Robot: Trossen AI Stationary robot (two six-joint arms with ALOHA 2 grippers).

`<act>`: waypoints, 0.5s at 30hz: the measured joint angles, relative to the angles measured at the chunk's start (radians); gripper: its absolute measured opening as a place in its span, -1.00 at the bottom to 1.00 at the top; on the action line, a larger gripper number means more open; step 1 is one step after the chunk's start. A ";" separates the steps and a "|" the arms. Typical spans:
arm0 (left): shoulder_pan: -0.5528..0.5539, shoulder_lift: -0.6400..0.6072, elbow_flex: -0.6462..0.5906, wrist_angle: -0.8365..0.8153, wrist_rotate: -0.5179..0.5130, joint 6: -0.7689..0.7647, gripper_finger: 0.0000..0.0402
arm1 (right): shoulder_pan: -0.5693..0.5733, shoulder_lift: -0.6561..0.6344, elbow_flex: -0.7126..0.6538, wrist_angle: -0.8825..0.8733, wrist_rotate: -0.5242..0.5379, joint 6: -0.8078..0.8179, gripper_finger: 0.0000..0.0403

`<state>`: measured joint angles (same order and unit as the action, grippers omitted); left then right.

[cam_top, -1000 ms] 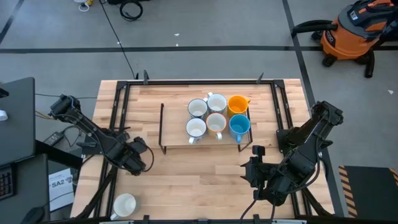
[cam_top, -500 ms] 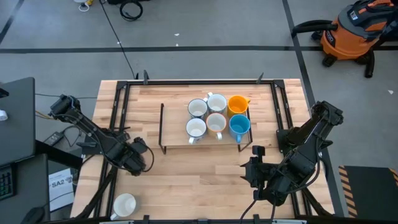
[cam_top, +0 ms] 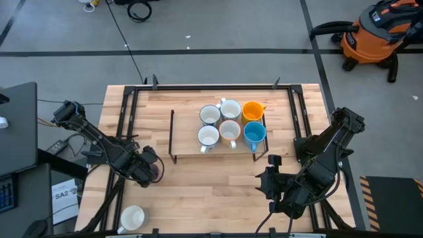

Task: Place coffee mugs
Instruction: Put the purple mug on the shelf

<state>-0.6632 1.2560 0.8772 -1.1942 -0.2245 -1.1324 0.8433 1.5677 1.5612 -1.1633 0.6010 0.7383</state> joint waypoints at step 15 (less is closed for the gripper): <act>0.000 0.001 0.140 -0.019 0.002 0.122 -0.92 | 0.000 0.000 0.000 0.012 0.000 -0.003 -0.10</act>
<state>-0.6628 1.2568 1.0172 -1.2132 -0.2222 -1.0104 0.8434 1.5677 1.5612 -1.1515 0.6006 0.7354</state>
